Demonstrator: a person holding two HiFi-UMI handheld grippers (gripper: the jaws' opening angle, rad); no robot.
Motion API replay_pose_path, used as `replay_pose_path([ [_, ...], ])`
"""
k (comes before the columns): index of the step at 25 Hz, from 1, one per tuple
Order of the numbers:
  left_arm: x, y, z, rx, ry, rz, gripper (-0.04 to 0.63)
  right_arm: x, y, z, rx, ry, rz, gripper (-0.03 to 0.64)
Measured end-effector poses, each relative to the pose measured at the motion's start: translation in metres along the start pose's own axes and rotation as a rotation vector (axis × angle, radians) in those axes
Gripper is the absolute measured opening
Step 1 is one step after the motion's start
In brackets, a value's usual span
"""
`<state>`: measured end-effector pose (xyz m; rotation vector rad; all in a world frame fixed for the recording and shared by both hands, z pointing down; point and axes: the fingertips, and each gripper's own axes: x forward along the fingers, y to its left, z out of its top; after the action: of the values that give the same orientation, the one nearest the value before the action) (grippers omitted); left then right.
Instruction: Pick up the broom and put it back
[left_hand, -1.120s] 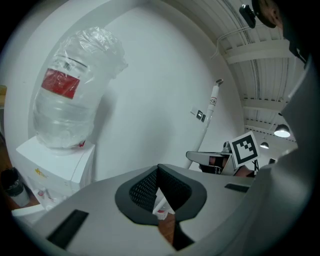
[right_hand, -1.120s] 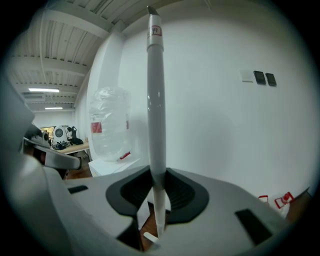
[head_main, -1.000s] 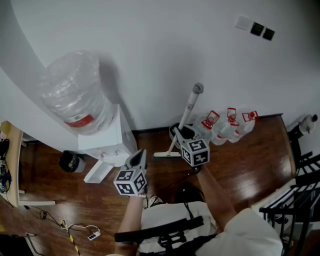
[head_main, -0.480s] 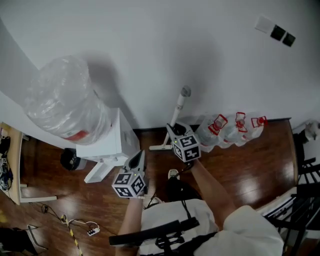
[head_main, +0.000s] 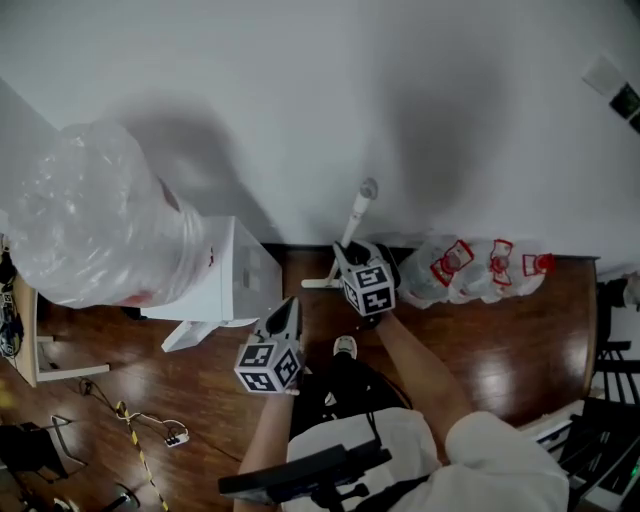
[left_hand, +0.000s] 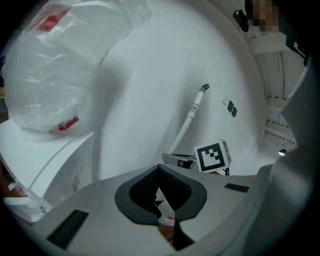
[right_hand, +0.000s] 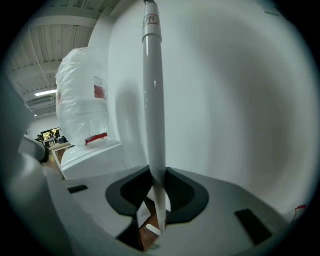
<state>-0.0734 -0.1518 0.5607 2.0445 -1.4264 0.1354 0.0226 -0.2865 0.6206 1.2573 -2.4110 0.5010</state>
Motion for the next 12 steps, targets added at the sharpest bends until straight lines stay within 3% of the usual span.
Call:
replay_pose_path([
  [5,0.034,0.016,-0.020,-0.033,0.050,0.015,-0.003,0.055,-0.018,-0.034,-0.032,0.058,0.012,0.107],
  [12,0.064,0.050,-0.052,-0.079,0.107,0.039,-0.004,0.119,-0.048,-0.092,0.000,0.134,-0.006,0.107],
])
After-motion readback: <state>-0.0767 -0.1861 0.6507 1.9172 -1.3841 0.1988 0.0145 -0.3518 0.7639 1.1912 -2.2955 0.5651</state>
